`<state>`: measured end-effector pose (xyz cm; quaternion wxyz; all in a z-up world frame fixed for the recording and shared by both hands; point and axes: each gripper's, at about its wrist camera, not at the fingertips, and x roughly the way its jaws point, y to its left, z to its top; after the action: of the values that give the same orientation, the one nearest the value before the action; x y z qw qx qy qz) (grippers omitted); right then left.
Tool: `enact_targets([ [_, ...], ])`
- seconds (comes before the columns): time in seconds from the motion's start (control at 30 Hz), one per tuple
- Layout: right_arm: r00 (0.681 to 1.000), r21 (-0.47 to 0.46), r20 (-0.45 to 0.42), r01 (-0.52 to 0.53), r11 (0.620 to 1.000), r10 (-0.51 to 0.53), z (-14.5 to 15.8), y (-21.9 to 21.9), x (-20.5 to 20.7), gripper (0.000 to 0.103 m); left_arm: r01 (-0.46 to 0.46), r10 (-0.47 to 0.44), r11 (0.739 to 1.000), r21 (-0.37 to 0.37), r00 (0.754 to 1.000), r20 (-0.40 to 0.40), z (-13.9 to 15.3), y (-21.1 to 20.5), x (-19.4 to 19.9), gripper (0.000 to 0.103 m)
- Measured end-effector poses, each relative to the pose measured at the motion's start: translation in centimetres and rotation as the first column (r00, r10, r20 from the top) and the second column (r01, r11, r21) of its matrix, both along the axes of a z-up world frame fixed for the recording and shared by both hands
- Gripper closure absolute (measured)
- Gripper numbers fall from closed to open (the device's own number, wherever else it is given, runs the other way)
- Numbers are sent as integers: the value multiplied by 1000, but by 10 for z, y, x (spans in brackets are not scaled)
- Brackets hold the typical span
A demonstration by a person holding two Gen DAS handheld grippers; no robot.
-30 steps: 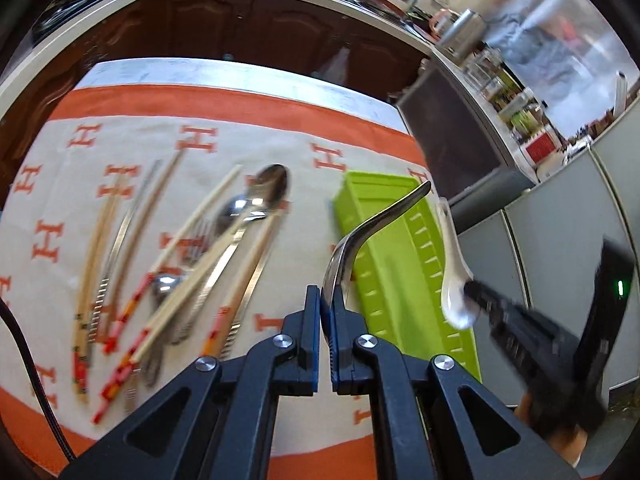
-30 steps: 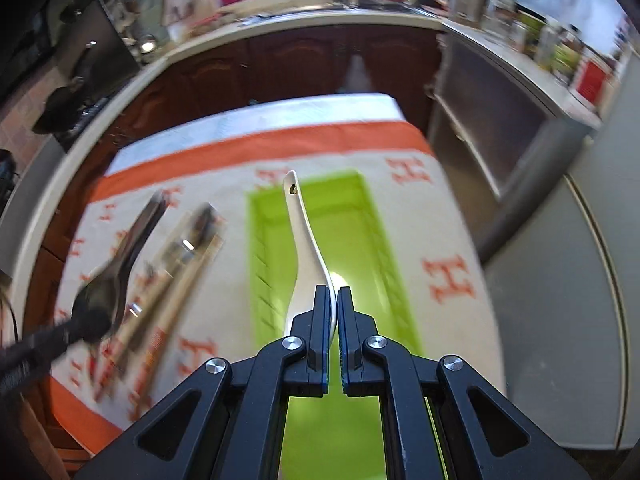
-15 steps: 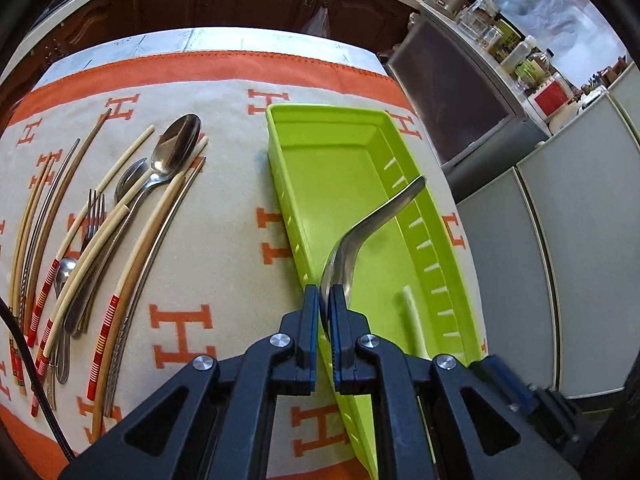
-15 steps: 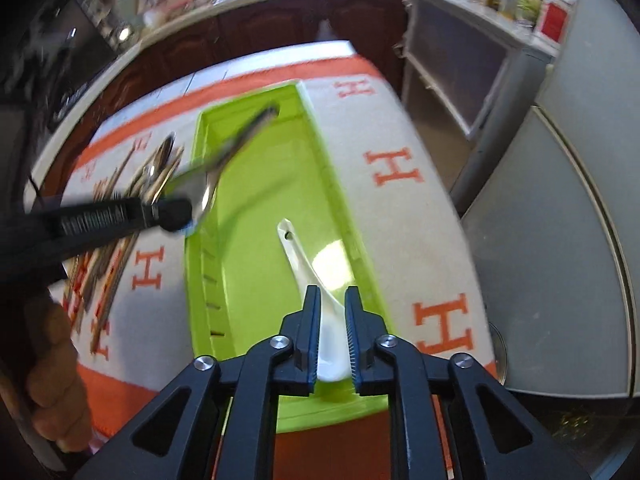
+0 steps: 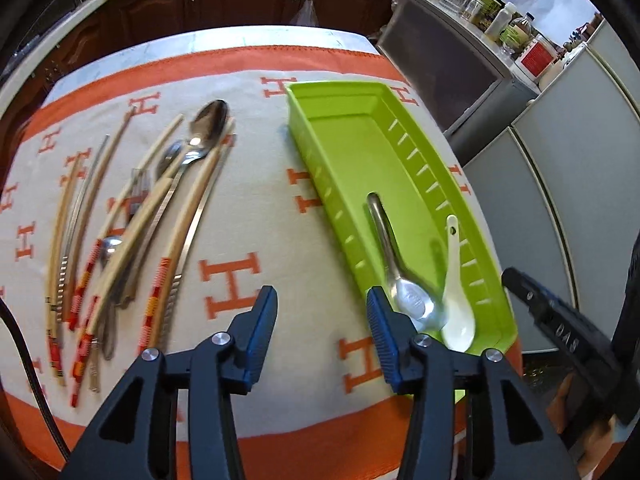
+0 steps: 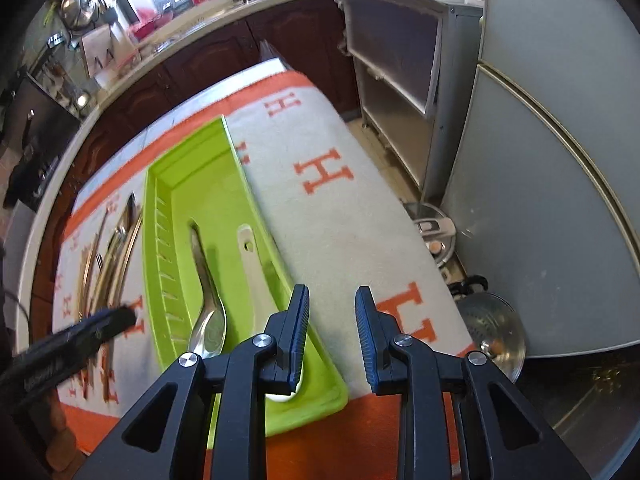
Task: Organize utensils
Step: 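Carry both spoons into the green tray and open both tools, then withdraw both tools from the tray back over the utensil pile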
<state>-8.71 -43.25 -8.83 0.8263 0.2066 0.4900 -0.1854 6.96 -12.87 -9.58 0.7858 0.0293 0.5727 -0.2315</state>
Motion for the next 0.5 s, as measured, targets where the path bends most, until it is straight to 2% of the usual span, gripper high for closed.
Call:
enact_targets([
  [0.13, 999, 97, -20, -36, 995, 38, -13, 7, 11, 79, -34, 33, 999, 12, 999, 31, 9, 29, -4, 55],
  [0.23, 999, 60, -40, -23, 998, 26, -14, 17, 10, 79, -68, 67, 997, 20, 997, 47, 11, 48, -4, 54],
  [0.43, 997, 118, -44, -58, 991, 64, -16, 38, 11, 77, -123, 122, 992, 14, 991, 48, 9, 80, -4, 53],
  [0.5, 995, 98, -54, -75, 992, 81, -16, 49, 11, 77, -143, 142, 990, 20, 988, 59, 9, 89, -6, 50],
])
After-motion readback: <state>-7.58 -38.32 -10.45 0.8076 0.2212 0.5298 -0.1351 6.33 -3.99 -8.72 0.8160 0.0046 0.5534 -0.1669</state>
